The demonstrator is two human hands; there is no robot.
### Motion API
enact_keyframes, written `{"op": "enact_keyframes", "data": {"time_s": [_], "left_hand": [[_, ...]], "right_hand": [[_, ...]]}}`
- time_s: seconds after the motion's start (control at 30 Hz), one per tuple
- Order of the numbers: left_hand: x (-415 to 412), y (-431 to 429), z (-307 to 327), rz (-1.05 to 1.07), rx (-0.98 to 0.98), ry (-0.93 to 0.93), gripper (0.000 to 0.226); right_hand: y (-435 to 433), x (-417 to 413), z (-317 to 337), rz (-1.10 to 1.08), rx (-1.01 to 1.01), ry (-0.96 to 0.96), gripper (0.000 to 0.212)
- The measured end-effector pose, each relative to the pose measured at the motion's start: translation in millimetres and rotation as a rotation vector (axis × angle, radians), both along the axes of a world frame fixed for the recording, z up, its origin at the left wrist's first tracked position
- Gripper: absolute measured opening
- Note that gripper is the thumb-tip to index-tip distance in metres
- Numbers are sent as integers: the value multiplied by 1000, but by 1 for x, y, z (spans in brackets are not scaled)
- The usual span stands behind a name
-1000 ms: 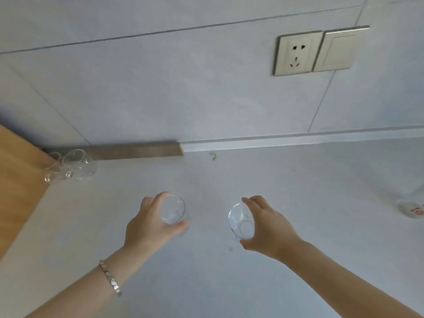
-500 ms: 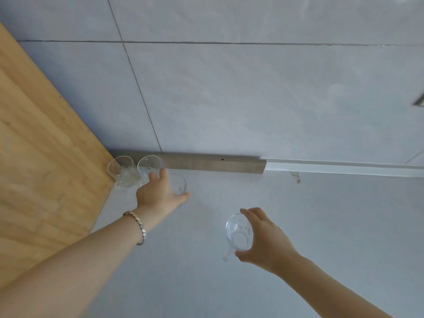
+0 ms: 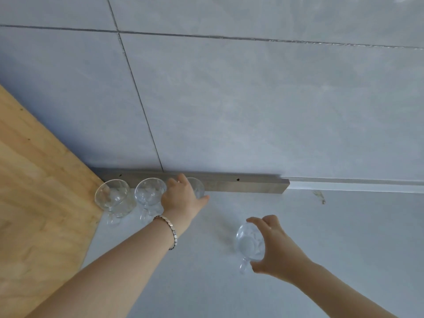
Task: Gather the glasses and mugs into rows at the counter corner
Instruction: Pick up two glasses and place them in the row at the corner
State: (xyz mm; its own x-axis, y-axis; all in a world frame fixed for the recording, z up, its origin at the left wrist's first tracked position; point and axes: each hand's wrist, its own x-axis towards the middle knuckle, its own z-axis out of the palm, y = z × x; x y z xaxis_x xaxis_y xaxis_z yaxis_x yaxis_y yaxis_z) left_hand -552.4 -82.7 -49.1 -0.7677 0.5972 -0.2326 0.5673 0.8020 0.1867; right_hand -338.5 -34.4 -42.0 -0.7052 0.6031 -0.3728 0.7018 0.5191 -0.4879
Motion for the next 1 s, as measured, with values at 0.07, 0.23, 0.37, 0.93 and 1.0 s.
{"op": "enact_keyframes", "data": {"time_s": [0.07,0.23,0.37,0.93,1.0], "left_hand": [[-5,-3,-1,-47,-33,26,89],[-20,-17,9,-188,-58,107,95],[-39,-27,10,-431,104,57,89],[-45,-27,4,-493,22,-23,85],[-38,-27,8,-468,-20,-13,90]], "right_hand": [[11,-21,-2,31,-2,0,85],[38,-68,-6,62,-18,44,90],[48,-85,-5,50,-28,33,93],[22,-115,-23,-277,4,83,93],[20,-102,-20,-221,-14,61,97]]}}
